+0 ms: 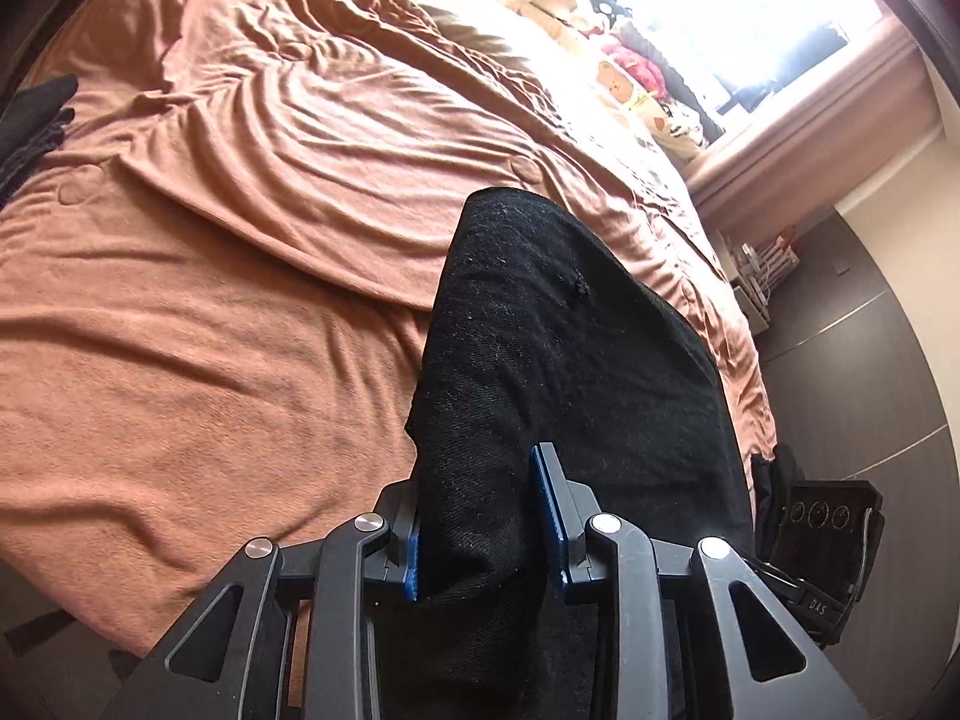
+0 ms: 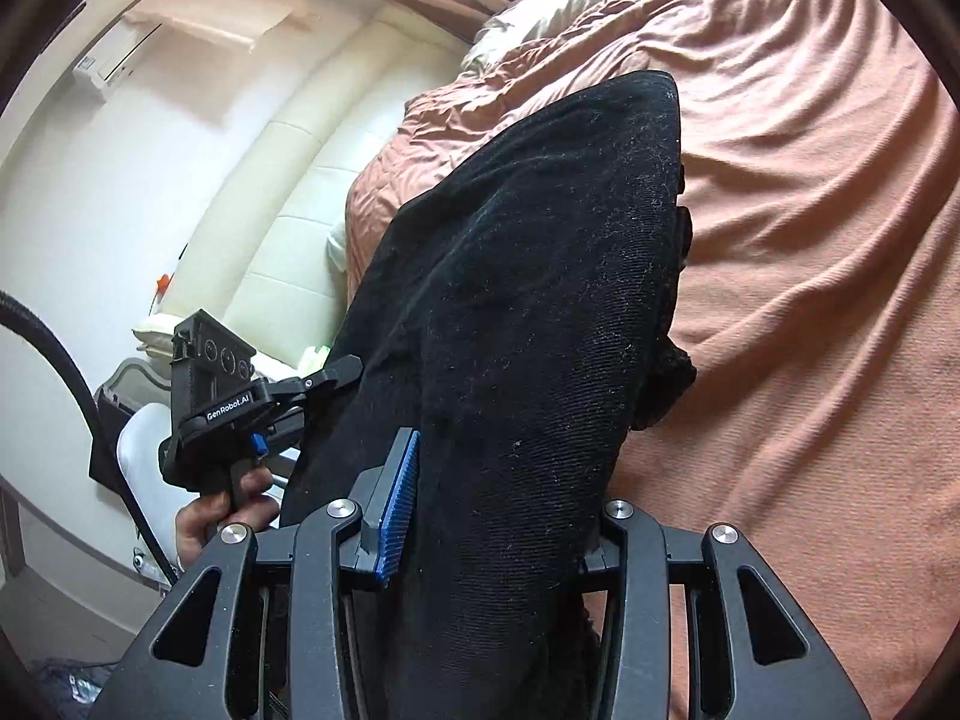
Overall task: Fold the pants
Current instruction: 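Lift the folded pants with both grippers and carry them toward the headboard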
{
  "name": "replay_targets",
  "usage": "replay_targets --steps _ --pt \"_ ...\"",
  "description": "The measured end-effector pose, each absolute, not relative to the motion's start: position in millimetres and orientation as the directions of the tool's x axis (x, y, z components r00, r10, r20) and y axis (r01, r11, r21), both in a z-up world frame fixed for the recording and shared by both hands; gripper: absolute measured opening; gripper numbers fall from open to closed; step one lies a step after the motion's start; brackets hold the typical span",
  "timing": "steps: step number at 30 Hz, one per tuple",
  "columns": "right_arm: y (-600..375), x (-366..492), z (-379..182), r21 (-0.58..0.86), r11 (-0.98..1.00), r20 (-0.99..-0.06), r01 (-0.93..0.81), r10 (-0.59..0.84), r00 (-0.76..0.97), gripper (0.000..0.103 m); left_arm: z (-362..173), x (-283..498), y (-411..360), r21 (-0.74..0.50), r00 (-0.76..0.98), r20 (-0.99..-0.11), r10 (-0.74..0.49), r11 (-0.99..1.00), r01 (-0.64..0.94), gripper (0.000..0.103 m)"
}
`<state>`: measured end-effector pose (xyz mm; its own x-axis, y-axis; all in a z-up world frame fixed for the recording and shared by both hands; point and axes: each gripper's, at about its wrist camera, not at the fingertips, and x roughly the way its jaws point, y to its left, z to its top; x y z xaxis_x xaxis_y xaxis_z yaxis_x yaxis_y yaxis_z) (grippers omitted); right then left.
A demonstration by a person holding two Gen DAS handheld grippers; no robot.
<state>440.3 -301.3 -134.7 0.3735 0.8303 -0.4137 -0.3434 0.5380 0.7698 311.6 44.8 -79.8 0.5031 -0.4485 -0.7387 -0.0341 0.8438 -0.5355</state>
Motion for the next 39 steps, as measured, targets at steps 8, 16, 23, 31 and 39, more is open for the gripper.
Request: replay_targets --steps 8,16,23,31,39 --pt "-240.4 467.4 -129.4 0.756 0.525 -0.415 -0.390 0.846 0.335 0.039 -68.7 306.9 111.9 -0.545 0.552 -0.726 -0.411 0.833 -0.097 0.031" --pt "-154.1 501.9 -123.1 0.739 0.506 -0.415 -0.445 0.862 0.292 0.039 -58.2 305.9 190.4 -0.547 0.603 -0.717 -0.349 0.818 -0.178 0.030" --pt "-73.3 535.9 -119.3 0.719 0.472 -0.401 -0.510 0.881 0.249 0.039 -52.0 308.7 267.1 -0.546 0.641 -0.711 -0.290 0.802 -0.243 0.030" --pt "17.1 579.6 -122.5 0.693 0.415 -0.387 -0.590 0.904 0.180 0.039 -44.3 322.8 351.5 -0.510 0.663 -0.725 -0.185 0.791 -0.337 0.030" --pt "100.0 618.3 -123.7 0.665 0.351 -0.370 -0.659 0.922 0.117 0.039 -26.8 341.4 418.9 -0.425 0.659 -0.750 -0.053 0.802 -0.419 0.029"
